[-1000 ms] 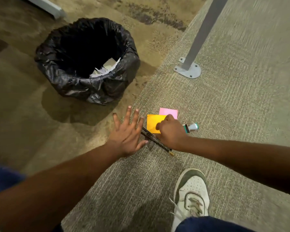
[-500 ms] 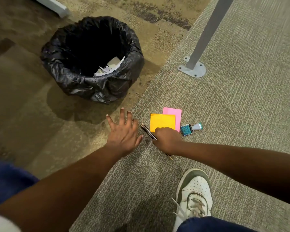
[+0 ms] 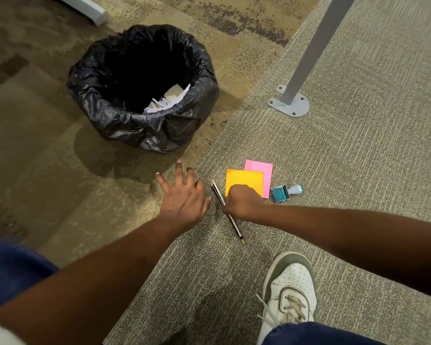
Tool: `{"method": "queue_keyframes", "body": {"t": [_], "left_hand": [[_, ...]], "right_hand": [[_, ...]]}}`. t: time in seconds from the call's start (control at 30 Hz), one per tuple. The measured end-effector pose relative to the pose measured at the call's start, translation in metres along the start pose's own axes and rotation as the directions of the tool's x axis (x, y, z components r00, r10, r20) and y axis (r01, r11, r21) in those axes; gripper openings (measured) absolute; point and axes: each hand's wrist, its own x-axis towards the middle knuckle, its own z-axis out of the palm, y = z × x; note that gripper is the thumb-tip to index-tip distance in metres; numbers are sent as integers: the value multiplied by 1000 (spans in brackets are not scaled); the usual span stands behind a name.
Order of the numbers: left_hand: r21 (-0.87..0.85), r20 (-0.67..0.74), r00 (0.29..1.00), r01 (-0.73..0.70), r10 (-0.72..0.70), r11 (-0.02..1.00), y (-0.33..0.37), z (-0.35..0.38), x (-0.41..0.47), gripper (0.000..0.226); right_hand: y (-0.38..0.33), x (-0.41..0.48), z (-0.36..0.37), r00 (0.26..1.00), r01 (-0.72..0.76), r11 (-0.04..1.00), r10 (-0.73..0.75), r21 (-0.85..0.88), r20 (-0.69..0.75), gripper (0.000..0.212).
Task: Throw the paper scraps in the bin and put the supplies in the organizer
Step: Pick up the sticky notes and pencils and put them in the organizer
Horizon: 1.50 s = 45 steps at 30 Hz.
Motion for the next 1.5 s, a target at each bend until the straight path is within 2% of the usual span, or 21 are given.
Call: {"method": "queue_keyframes", "body": {"t": [0.17,0.3,0.47,0.57,0.7,0.93,1.03,1.13,1.23,1.33,1.5], "left_hand": [[-63,32,998,58,-56,996,8,-3,-1,52],[-93,59,991,122,-117,988,15,-8,0,54],[-84,91,987,136,-129,987,24,-7,-2,62],[-74,107,985,146,-137,987,30,-2,-4,69],[-38,102,983,160,-155,986,34,6,-5,69],[-45,24,991,135,-134,990,34,6,6,60],[-47,6,995,102,-102,994,35,0,16,53],[-53,-3,998,64,-64,997,34,-9,27,36],[-77,25,999,-28,30,997,30,-15,49,25],[-77,53,985,-159,163,984,28,-19,74,32],[-64,97,942,-315,320,947,39,-26,102,55]], "right_hand": [[-6,-8,14,999,-48,984,51,171,-9,31],[-8,-15,18,998,-10,980,22,200,-56,45],[-4,-21,13,999,1,985,6,173,-41,41],[4,-25,10,994,41,997,-34,61,-104,35],[16,-25,4,960,142,978,-174,-155,-218,21],[30,-14,-2,904,171,927,-282,-335,-320,21],[36,-5,-14,887,164,919,-296,-358,-353,26],[35,1,-21,883,178,915,-311,-362,-351,29],[22,-3,-15,889,199,926,-308,-320,-338,29],[7,-16,3,905,199,944,-280,-263,-320,28],[-20,-34,33,940,156,962,-215,-224,-266,43]]}}
